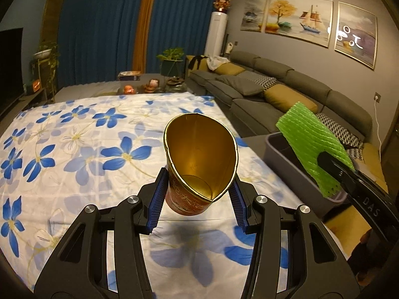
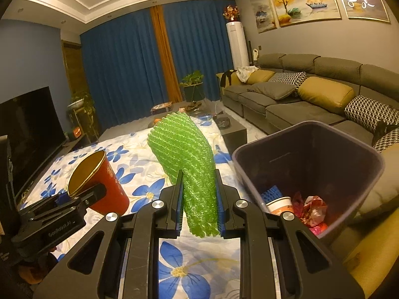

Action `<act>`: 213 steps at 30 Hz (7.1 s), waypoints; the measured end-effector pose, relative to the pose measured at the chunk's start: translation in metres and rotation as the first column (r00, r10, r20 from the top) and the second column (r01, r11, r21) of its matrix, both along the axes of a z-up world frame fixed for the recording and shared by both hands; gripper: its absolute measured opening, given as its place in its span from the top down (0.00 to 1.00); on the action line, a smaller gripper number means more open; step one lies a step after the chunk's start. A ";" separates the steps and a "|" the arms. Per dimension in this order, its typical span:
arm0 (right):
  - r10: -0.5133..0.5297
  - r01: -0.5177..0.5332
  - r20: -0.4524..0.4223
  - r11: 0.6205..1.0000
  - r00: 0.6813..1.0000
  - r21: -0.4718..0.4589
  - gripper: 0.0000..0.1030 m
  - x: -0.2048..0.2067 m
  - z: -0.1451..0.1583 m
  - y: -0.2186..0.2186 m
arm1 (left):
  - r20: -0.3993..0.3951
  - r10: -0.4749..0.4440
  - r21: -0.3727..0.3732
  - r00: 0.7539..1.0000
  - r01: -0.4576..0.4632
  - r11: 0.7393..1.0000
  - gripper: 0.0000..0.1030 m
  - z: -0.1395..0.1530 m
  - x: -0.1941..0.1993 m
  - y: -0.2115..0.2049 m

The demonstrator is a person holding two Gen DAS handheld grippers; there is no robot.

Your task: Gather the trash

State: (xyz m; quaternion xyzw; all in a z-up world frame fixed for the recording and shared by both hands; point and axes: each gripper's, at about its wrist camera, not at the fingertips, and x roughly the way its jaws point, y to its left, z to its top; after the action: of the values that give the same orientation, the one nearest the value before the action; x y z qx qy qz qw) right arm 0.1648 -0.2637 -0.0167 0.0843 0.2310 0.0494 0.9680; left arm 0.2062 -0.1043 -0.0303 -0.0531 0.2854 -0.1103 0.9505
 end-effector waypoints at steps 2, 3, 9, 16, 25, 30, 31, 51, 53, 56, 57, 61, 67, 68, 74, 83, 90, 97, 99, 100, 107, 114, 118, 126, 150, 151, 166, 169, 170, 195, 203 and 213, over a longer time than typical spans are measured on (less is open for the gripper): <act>-0.010 0.010 0.005 1.000 1.000 -0.004 0.78 -0.003 0.002 -0.003 | 0.007 -0.020 0.000 1.000 0.020 1.000 0.55 0.004 -0.003 -0.008; -0.016 0.016 0.007 1.000 1.000 -0.005 0.78 -0.005 0.004 -0.005 | 0.011 -0.027 0.002 1.000 0.027 1.000 0.54 0.005 -0.004 -0.011; -0.050 0.050 0.014 0.999 0.999 -0.014 0.78 -0.012 0.006 -0.014 | 0.025 -0.081 0.002 0.996 0.081 0.997 0.54 0.015 -0.006 -0.036; -0.101 0.102 0.019 0.995 0.995 -0.023 0.78 -0.016 0.007 -0.033 | 0.046 -0.152 0.011 0.987 0.152 0.988 0.54 0.025 -0.002 -0.071; -0.179 0.180 0.023 0.983 0.984 -0.031 0.78 -0.019 0.003 -0.061 | 0.042 -0.234 0.002 0.971 0.234 0.972 0.55 0.028 0.011 -0.114; -0.222 0.222 0.014 0.974 0.975 -0.032 0.78 -0.016 -0.002 -0.077 | 0.038 -0.273 0.001 0.961 0.273 0.962 0.54 0.025 0.022 -0.134; -0.228 0.228 0.012 0.973 0.974 -0.032 0.78 -0.015 -0.003 -0.080 | 0.037 -0.281 0.002 0.959 0.281 0.960 0.54 0.024 0.025 -0.138; -0.312 0.311 -0.038 0.950 0.949 -0.030 0.78 0.001 -0.020 -0.113 | -0.038 -0.388 -0.028 0.921 0.388 0.921 0.54 -0.006 0.059 -0.190; -0.314 0.313 -0.041 0.949 0.949 -0.028 0.78 0.003 -0.020 -0.116 | -0.046 -0.393 -0.033 0.919 0.391 0.920 0.54 -0.008 0.062 -0.192; -0.317 0.316 -0.044 0.948 0.947 -0.025 0.78 0.005 -0.021 -0.115 | -0.058 -0.397 -0.039 0.916 0.395 0.918 0.54 -0.010 0.065 -0.195; -0.317 0.317 -0.046 0.948 0.947 -0.024 0.78 0.006 -0.021 -0.116 | -0.062 -0.398 -0.044 0.915 0.396 0.917 0.54 -0.011 0.066 -0.195; -0.318 0.318 -0.046 0.948 0.947 -0.019 0.78 0.006 -0.021 -0.115 | -0.075 -0.416 -0.062 0.906 0.412 0.909 0.52 -0.014 0.070 -0.198; -0.319 0.319 -0.050 0.948 0.946 -0.007 0.73 0.009 -0.022 -0.120 | -0.081 -0.441 -0.089 0.894 0.434 0.896 0.49 -0.018 0.073 -0.200; -0.319 0.320 -0.051 0.948 0.946 -0.002 0.71 0.009 -0.022 -0.121 | -0.082 -0.441 -0.091 0.894 0.434 0.897 0.48 -0.018 0.073 -0.200; -0.323 0.324 -0.060 0.946 0.945 0.018 0.62 0.009 -0.025 -0.126 | -0.078 -0.429 -0.092 0.900 0.422 0.902 0.33 -0.019 0.073 -0.194; -0.309 0.310 -0.040 0.951 0.950 0.011 0.44 0.004 -0.020 -0.123 | -0.053 -0.343 -0.058 0.938 0.340 0.939 0.16 -0.015 0.058 -0.162; -0.324 0.325 0.042 0.945 0.945 -0.032 0.13 -0.024 -0.004 -0.103 | -0.008 -0.225 0.030 0.974 0.225 0.974 0.12 -0.006 0.028 -0.118; -0.327 0.330 0.048 0.940 0.944 -0.089 0.05 -0.044 0.002 -0.071 | 0.044 -0.122 0.033 0.992 0.121 0.992 0.06 0.006 -0.016 -0.067; -0.322 0.326 0.053 0.940 0.945 -0.100 0.05 -0.052 0.003 -0.060 | 0.052 -0.086 0.043 0.995 0.084 0.996 0.06 0.008 -0.028 -0.055; -0.318 0.322 0.055 0.941 0.946 -0.103 0.05 -0.054 0.004 -0.056 | 0.057 -0.065 0.045 0.996 0.063 0.997 0.06 0.009 -0.034 -0.046; -0.296 0.308 0.092 0.939 0.951 -0.151 0.05 -0.082 0.011 -0.017 | 0.061 0.012 0.050 0.998 -0.015 0.999 0.06 0.015 -0.069 -0.003; -0.261 0.276 0.112 0.948 0.959 -0.159 0.05 -0.112 0.020 0.015 | 0.079 0.046 0.051 0.996 -0.050 0.997 0.06 0.021 -0.104 0.024; -0.251 0.271 0.128 0.948 0.959 -0.169 0.05 -0.127 0.021 0.031 | 0.085 0.046 0.056 0.995 -0.051 0.997 0.06 0.022 -0.116 0.034; -0.226 0.253 0.150 0.949 0.962 -0.187 0.05 -0.149 0.023 0.052 | 0.104 0.051 0.051 0.993 -0.057 0.997 0.06 0.026 -0.139 0.051; -0.222 0.248 0.160 0.954 0.962 -0.170 0.05 -0.164 0.027 0.063 | 0.107 0.071 0.035 0.992 -0.075 0.997 0.06 0.023 -0.151 0.066; -0.221 0.247 0.161 0.954 0.962 -0.169 0.05 -0.164 0.027 0.063 | 0.107 0.071 0.035 0.992 -0.075 0.997 0.06 0.023 -0.151 0.065; -0.214 0.242 0.173 0.957 0.961 -0.162 0.05 -0.162 0.029 0.063 | 0.106 0.069 0.028 0.992 -0.072 0.997 0.06 0.025 -0.151 0.063; -0.212 0.240 0.171 0.958 0.962 -0.159 0.05 -0.161 0.029 0.062 | 0.109 0.067 0.028 0.992 -0.070 0.997 0.06 0.026 -0.151 0.063; -0.212 0.239 0.171 0.958 0.962 -0.159 0.05 -0.162 0.029 0.062 | 0.110 0.066 0.029 0.992 -0.070 0.997 0.06 0.026 -0.151 0.063; -0.215 0.242 0.172 0.958 0.961 -0.152 0.05 -0.160 0.030 0.062 | 0.113 0.057 0.030 0.992 -0.060 0.998 0.06 0.030 -0.150 0.062; -0.217 0.243 0.170 0.958 0.961 -0.151 0.05 -0.161 0.030 0.060 | 0.114 0.057 0.031 0.992 -0.061 0.998 0.06 0.031 -0.151 0.061; -0.217 0.243 0.172 0.958 0.961 -0.150 0.05 -0.163 0.031 0.058 | 0.115 0.059 0.032 0.992 -0.063 0.998 0.06 0.031 -0.151 0.061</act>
State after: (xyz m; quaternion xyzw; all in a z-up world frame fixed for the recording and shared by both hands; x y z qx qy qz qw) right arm 0.0014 -0.2057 0.0139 0.0238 0.1477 -0.0772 0.9857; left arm 0.0548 -0.0430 0.0008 -0.0385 0.2307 -0.0791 0.9690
